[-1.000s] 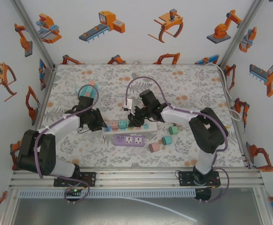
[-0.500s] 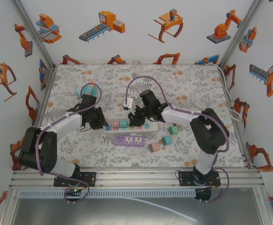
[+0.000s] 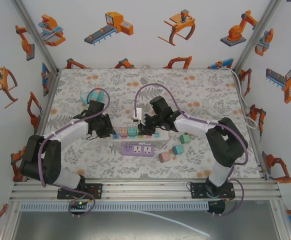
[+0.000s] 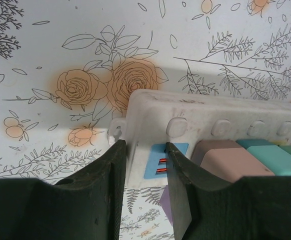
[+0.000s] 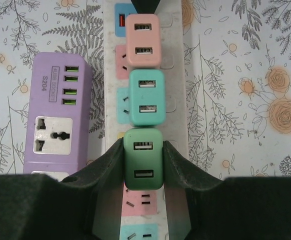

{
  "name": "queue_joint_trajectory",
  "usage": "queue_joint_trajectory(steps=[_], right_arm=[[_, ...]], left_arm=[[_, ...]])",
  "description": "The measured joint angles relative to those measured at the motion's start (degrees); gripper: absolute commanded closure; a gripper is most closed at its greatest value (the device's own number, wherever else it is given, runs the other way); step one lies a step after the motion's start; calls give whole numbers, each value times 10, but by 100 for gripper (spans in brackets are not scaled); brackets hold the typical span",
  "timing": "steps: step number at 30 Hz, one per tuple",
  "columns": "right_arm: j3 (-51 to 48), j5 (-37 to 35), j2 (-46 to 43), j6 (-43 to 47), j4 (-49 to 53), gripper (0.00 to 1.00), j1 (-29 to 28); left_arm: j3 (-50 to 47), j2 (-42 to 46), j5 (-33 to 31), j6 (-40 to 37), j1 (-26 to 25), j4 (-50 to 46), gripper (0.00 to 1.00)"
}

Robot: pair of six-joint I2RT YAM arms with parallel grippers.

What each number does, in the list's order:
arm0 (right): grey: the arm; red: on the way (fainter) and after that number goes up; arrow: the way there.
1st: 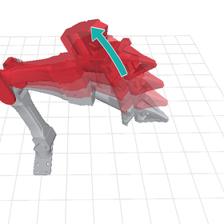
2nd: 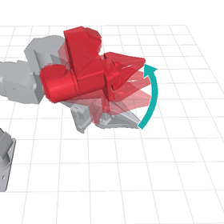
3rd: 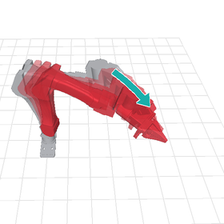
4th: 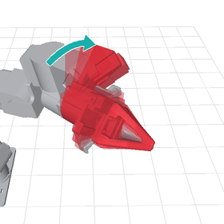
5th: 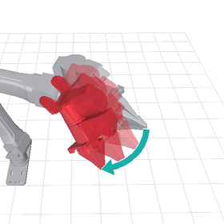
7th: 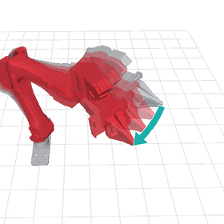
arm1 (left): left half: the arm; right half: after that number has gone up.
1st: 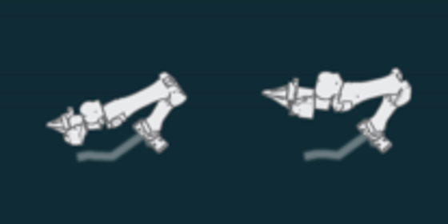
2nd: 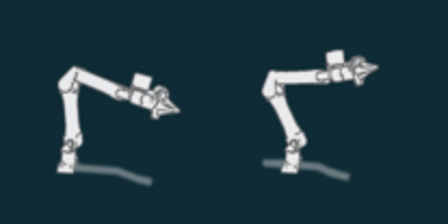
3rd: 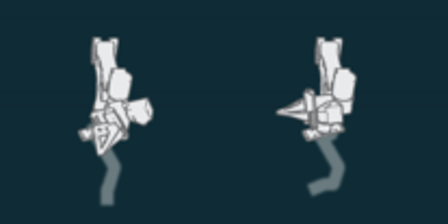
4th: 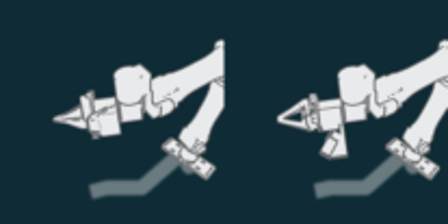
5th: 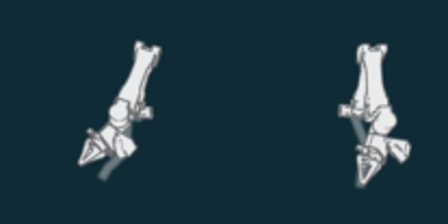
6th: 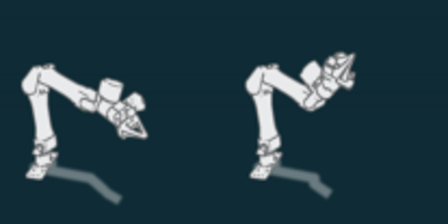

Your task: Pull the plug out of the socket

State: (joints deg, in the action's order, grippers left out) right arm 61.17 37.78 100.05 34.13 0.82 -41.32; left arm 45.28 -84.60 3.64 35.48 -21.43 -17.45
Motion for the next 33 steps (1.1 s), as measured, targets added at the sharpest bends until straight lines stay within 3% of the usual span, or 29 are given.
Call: queue_joint_trajectory(steps=[11,17,25,33], right_arm=[[12,5,-13,-21,16,80,0],[8,1,-75,-105,-7,81,9],[-24,-78,-174,-350,-27,84,31],[-105,-134,-263,-622,1,85,114]], left_arm=[[7,6,-19,2,-7,-14,58],[12,33,-44,-1,-7,-80,54],[42,160,-23,-38,-7,-131,46],[42,306,148,-136,-32,-64,40]])
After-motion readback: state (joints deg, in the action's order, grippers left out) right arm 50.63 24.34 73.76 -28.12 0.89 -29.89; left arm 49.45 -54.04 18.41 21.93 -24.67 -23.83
